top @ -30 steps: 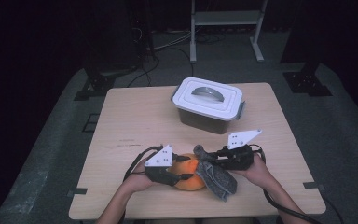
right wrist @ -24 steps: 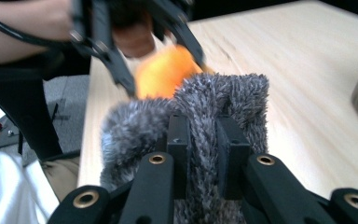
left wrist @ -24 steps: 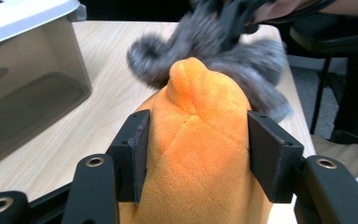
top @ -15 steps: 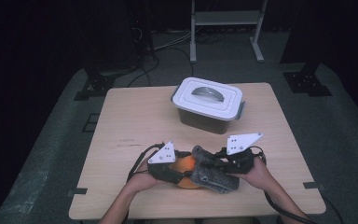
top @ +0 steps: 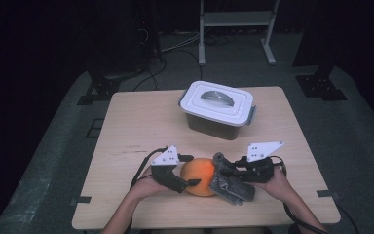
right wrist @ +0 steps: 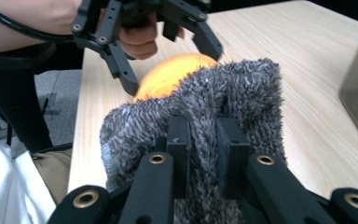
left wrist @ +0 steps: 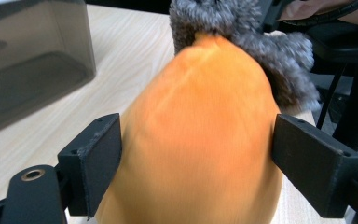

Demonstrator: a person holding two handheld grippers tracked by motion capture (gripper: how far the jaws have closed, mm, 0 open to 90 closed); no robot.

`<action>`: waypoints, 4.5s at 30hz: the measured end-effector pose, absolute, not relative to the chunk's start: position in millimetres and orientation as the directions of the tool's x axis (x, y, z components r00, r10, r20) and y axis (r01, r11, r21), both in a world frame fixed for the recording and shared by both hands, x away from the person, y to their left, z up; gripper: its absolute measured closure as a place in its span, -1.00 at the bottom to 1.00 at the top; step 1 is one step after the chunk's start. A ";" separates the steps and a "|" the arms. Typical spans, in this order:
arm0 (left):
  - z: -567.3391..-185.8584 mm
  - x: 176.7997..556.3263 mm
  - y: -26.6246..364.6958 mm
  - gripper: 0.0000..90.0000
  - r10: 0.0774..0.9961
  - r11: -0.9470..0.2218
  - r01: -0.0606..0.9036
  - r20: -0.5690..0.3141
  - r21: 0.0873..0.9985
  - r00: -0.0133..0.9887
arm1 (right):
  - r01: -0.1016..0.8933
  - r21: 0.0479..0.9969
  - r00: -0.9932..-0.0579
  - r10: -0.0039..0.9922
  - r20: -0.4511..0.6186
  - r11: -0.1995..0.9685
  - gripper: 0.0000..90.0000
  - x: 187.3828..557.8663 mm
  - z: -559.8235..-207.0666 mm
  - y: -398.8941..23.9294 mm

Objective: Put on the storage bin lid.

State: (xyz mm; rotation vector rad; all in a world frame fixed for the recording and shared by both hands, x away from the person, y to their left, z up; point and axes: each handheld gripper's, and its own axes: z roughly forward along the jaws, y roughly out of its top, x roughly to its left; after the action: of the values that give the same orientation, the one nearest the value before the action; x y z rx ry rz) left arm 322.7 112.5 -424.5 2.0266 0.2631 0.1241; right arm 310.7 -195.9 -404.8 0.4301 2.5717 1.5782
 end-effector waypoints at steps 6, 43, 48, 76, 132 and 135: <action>-421.9 318.6 114.0 -0.19 0.186 -0.437 0.103 -0.022 0.894 0.982 | 0.241 0.874 -0.933 0.349 0.088 0.423 0.71 317.5 -414.4 -212.2; -426.6 313.2 97.7 -0.03 0.201 -0.463 0.101 -0.007 0.881 0.980 | 0.239 0.865 -0.940 0.329 0.092 0.440 0.71 313.3 -407.7 -229.7; -416.2 309.9 100.2 0.14 0.206 -0.449 0.075 0.021 0.890 0.978 | 0.187 0.888 -0.954 0.292 0.062 0.420 0.72 313.4 -388.3 -216.1; -421.0 314.4 100.5 0.01 0.205 -0.445 0.124 -0.034 0.887 0.978 | 0.225 0.877 -0.952 0.288 0.105 0.425 0.72 314.2 -405.7 -216.9; -404.8 321.0 126.3 -0.52 0.251 -0.404 0.162 -0.061 0.900 0.966 | 0.180 0.877 -0.967 0.245 0.074 0.446 0.72 320.7 -402.0 -177.8; -408.8 323.2 131.2 -0.37 0.225 -0.398 0.172 -0.086 0.901 0.971 | 0.191 0.865 -0.963 0.258 0.075 0.463 0.72 320.5 -405.7 -181.4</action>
State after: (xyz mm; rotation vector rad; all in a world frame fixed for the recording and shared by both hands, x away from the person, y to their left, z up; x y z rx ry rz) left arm 323.2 131.2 -408.8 1.9899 0.2827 0.0591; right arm 320.5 -181.4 -405.7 0.4039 2.6298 1.5424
